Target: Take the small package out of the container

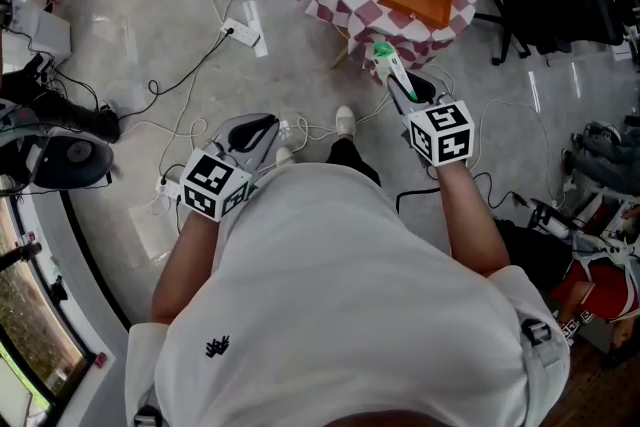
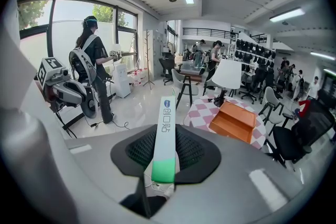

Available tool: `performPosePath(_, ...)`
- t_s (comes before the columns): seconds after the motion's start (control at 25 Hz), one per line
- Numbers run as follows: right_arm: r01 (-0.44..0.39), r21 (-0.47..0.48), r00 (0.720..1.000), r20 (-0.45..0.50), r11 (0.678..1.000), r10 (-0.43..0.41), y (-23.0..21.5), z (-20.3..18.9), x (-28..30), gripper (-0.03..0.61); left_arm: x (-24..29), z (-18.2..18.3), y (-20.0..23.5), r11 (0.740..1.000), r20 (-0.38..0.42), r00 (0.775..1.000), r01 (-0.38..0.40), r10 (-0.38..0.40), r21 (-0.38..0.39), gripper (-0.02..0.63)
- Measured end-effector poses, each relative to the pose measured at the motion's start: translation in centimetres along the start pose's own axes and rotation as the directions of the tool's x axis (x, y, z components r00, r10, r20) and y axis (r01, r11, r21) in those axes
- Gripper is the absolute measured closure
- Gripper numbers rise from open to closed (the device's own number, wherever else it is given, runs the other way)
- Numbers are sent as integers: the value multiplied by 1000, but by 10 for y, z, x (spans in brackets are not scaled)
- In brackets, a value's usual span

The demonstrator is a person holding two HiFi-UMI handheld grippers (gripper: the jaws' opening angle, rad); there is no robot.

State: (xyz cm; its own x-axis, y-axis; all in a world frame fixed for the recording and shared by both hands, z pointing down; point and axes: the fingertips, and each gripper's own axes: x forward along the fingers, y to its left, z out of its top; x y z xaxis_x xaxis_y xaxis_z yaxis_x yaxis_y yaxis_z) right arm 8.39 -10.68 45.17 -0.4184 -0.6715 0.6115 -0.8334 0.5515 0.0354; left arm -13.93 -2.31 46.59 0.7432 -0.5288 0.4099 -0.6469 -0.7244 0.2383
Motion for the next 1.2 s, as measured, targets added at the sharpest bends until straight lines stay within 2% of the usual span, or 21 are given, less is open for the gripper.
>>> performPosePath(0.64, 0, 16, 1000, -12, 1000, 0, -22, -5, 13, 491, 20, 2, 7, 1000, -18, 1000, 5, -5, -13, 532)
performPosePath(1.2, -11, 33, 1000, -22, 999, 11, -89, -10, 32, 491, 79, 27, 13, 1000, -37, 999, -7, 7, -9, 532)
